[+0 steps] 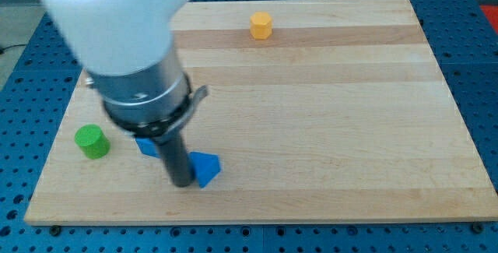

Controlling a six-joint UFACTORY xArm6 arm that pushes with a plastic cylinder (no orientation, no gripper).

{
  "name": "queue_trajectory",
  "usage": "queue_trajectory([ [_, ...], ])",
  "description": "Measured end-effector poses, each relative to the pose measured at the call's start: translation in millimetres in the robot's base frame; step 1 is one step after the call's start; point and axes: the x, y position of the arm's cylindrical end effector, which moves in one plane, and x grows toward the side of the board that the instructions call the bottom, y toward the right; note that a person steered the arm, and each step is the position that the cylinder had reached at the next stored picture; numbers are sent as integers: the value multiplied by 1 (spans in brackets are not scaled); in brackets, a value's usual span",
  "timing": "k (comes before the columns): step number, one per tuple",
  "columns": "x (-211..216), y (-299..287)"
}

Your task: Separate the blue triangle from the blue cube

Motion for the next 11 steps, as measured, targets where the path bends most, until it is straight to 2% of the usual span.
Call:
queue_trajectory([
  [1, -2, 66],
  [3, -54, 164],
  [4, -76, 177],
  [5, -38, 183],
  [6, -33, 113],
  [7, -51, 82],
  [10, -141, 128],
  [11, -83, 127],
])
